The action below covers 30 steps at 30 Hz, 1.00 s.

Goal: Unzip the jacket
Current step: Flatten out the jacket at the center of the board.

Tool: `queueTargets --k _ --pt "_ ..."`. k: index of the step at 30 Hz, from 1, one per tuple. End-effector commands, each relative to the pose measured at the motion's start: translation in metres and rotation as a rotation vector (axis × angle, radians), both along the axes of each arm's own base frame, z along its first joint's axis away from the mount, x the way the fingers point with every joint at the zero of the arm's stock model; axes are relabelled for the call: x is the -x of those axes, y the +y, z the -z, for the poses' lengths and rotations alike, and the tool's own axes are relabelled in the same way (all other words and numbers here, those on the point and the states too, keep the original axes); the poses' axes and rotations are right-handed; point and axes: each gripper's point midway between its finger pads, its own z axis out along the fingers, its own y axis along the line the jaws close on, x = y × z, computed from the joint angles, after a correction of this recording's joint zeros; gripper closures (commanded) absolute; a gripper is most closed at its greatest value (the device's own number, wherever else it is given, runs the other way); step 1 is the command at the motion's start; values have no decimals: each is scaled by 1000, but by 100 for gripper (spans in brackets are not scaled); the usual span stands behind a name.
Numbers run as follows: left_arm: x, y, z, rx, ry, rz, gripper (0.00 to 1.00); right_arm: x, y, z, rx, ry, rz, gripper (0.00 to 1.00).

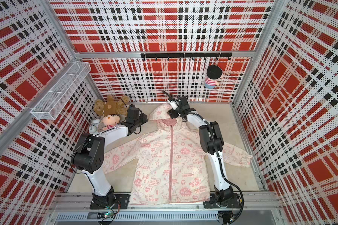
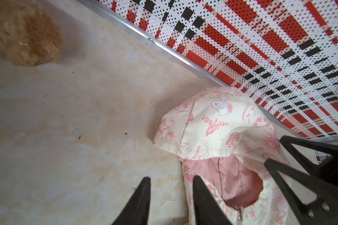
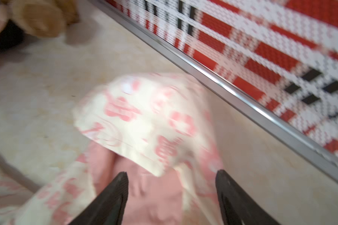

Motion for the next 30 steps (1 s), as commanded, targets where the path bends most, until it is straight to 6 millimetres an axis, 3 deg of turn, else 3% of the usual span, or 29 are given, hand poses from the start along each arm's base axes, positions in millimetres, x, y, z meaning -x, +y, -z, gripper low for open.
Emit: queueTargets --k 1,5,9,14,19,27,30 --pt "-8 -2 -10 25 -28 -1 58 -21 -14 -48 60 -211 15 25" --pt "-6 -1 -7 26 -22 0 56 -33 -7 -41 94 -222 40 25" --pt "-5 -1 -2 32 -14 5 55 -54 -14 -26 146 -213 127 25" --pt "-4 0 3 34 -6 6 53 -61 -10 -14 145 -207 136 25" --pt "-5 0 8 35 2 6 53 -52 2 -12 112 -207 76 28" --pt "-5 3 13 33 9 2 53 -20 15 -49 -18 -261 -18 23" --pt "-6 4 14 32 9 0 53 -3 25 -52 -46 -250 -114 22"
